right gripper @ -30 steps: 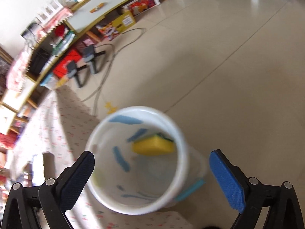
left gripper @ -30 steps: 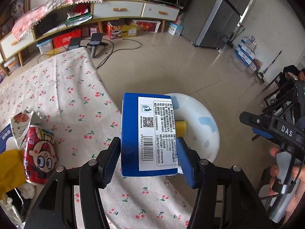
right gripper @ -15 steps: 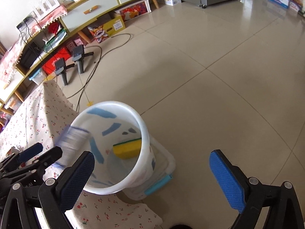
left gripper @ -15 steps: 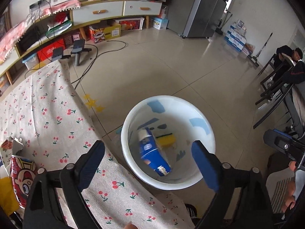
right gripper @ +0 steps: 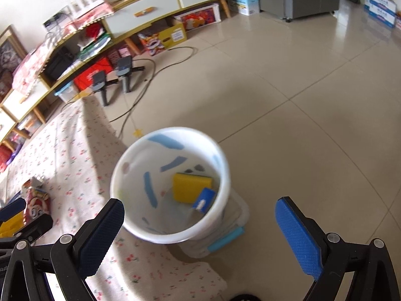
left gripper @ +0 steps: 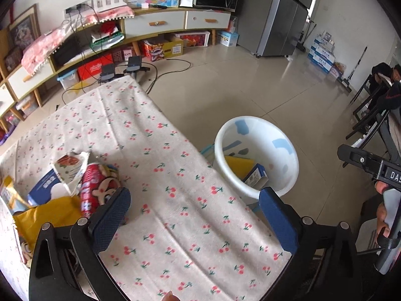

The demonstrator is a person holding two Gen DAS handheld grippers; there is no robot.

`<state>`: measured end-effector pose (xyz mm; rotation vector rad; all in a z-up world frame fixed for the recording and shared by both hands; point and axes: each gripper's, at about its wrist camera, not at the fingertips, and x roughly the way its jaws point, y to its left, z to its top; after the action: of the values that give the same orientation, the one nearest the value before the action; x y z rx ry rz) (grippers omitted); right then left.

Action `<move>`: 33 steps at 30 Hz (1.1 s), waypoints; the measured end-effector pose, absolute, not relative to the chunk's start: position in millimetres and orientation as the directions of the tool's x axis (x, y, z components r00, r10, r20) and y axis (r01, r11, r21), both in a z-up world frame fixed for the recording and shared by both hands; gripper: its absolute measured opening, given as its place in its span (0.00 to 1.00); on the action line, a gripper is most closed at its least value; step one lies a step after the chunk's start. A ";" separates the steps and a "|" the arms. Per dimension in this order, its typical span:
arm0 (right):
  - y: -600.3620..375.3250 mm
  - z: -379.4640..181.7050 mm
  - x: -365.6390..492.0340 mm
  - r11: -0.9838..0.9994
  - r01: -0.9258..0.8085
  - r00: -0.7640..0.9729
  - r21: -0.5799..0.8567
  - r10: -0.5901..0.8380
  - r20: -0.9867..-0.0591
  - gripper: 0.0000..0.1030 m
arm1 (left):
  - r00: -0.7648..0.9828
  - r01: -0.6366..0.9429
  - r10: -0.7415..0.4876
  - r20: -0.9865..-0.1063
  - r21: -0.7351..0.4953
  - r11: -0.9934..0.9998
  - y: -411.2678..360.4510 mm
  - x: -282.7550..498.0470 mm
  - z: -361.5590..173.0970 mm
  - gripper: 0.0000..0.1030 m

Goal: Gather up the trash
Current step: 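Grasp the milk carton with the left tool while the right tool grasps the red cartoon can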

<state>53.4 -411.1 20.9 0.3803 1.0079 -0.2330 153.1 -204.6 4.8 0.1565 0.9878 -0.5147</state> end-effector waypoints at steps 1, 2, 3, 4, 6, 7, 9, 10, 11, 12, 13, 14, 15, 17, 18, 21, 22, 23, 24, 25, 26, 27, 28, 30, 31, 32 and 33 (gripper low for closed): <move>-404.3 21.6 54.2 0.917 0.348 0.517 0.193 -0.016 -0.856 0.97 | 0.446 0.469 -0.338 -0.828 -0.105 0.877 -193.2 150.7 7.8 1.00; -396.5 21.7 55.7 0.925 0.334 0.516 0.180 -0.020 -0.856 0.97 | 0.451 0.457 -0.334 -0.828 -0.108 0.883 -182.1 148.6 10.1 1.00; -390.3 22.0 57.1 0.931 0.324 0.514 0.170 -0.023 -0.858 0.97 | 0.457 0.444 -0.330 -0.826 -0.109 0.889 -171.6 146.8 12.9 1.00; -383.8 21.7 59.2 0.936 0.313 0.511 0.161 -0.023 -0.859 0.97 | 0.464 0.433 -0.327 -0.823 -0.111 0.895 -160.6 144.0 15.7 1.00; -369.8 21.1 62.9 0.944 0.292 0.506 0.154 -0.016 -0.862 0.97 | 0.480 0.406 -0.321 -0.817 -0.118 0.906 -137.9 139.6 21.0 1.00; -363.1 21.1 65.6 0.947 0.282 0.504 0.153 -0.011 -0.864 0.97 | 0.485 0.393 -0.317 -0.815 -0.121 0.912 -126.5 137.4 23.0 1.00; -349.5 19.6 72.1 0.952 0.265 0.500 0.155 0.002 -0.866 0.97 | 0.496 0.365 -0.303 -0.814 -0.122 0.923 -103.9 134.3 24.3 1.00; -343.2 19.1 74.7 0.953 0.259 0.498 0.157 0.008 -0.867 0.97 | 0.501 0.351 -0.289 -0.816 -0.114 0.930 -93.0 132.3 24.3 1.00; -336.1 18.5 78.6 0.955 0.251 0.495 0.159 0.014 -0.869 0.97 | 0.507 0.337 -0.274 -0.817 -0.105 0.936 -83.3 130.8 23.5 1.00; -328.7 18.0 80.3 0.956 0.244 0.494 0.161 0.020 -0.869 0.97 | 0.514 0.325 -0.261 -0.817 -0.096 0.941 -73.3 129.8 23.0 1.00; -320.8 17.4 84.1 0.958 0.236 0.491 0.163 0.027 -0.871 0.97 | 0.519 0.312 -0.246 -0.818 -0.086 0.946 -63.4 128.3 21.2 1.00; -312.8 17.0 88.1 0.960 0.225 0.489 0.165 0.035 -0.872 0.97 | 0.522 0.298 -0.230 -0.821 -0.077 0.952 -53.2 128.3 19.6 1.00; -304.5 16.4 91.2 0.963 0.214 0.487 0.164 0.040 -0.872 0.97 | 0.522 0.283 -0.216 -0.825 -0.071 0.957 -43.2 129.1 17.5 1.00; -287.0 14.8 98.8 0.970 0.187 0.482 0.154 0.046 -0.875 0.97 | 0.523 0.250 -0.190 -0.831 -0.063 0.966 -22.6 131.1 12.9 1.00; -279.1 14.2 101.5 0.973 0.175 0.479 0.148 0.047 -0.877 0.97 | 0.524 0.235 -0.180 -0.832 -0.062 0.970 -12.6 132.0 10.6 1.00; -254.3 9.4 111.6 0.981 0.141 0.464 0.136 0.056 -0.884 0.97 | 0.527 0.203 -0.166 -0.833 -0.067 0.977 14.7 135.4 5.1 1.00; -247.0 7.7 115.2 0.982 0.131 0.458 0.134 0.060 -0.887 0.97 | 0.528 0.196 -0.161 -0.834 -0.065 0.979 23.4 136.7 3.1 1.00; -239.7 6.0 118.6 0.983 0.123 0.453 0.134 0.064 -0.889 0.97 | 0.526 0.188 -0.154 -0.837 -0.062 0.980 30.4 137.5 0.9 1.00; -232.0 4.5 121.4 0.984 0.116 0.449 0.135 0.069 -0.891 0.97 | 0.517 0.182 -0.149 -0.843 -0.062 0.981 36.9 138.7 -1.5 1.00; -225.1 2.8 125.5 0.985 0.109 0.443 0.137 0.075 -0.893 0.97 | 0.503 0.175 -0.149 -0.851 -0.069 0.982 42.8 140.7 -4.2 1.00; -218.3 1.0 129.9 0.985 0.103 0.438 0.140 0.081 -0.896 0.97 | 0.491 0.166 -0.153 -0.857 -0.081 0.983 49.6 143.0 -6.1 1.00; -211.5 -0.7 133.6 0.985 0.098 0.432 0.142 0.086 -0.898 0.97 | 0.483 0.154 -0.157 -0.861 -0.093 0.984 57.1 144.7 -8.4 1.00; -205.2 -3.1 137.8 0.985 0.092 0.426 0.144 0.092 -0.900 0.97 | 0.478 0.138 -0.158 -0.864 -0.104 0.985 62.9 148.4 -9.3 1.00; -190.1 -8.5 146.7 0.986 0.080 0.413 0.148 0.102 -0.905 0.97 | 0.478 0.102 -0.159 -0.864 -0.125 0.987 74.9 153.8 -9.8 1.00; -182.9 -11.3 151.3 0.986 0.074 0.407 0.152 0.109 -0.907 0.97 | 0.481 0.086 -0.161 -0.862 -0.136 0.987 80.6 157.0 -9.0 1.00; -175.7 -14.4 156.1 0.985 0.068 0.400 0.157 0.117 -0.909 0.97 | 0.486 0.069 -0.162 -0.859 -0.147 0.987 86.1 160.5 -7.7 1.00; -169.3 -17.3 160.9 0.985 0.062 0.392 0.159 0.123 -0.912 0.97 | 0.491 0.049 -0.161 -0.856 -0.157 0.986 91.5 164.5 -6.8 1.00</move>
<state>160.9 -169.3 -17.3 0.1778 1.1686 0.0389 164.5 91.5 -6.8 -0.1171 1.0507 -0.1278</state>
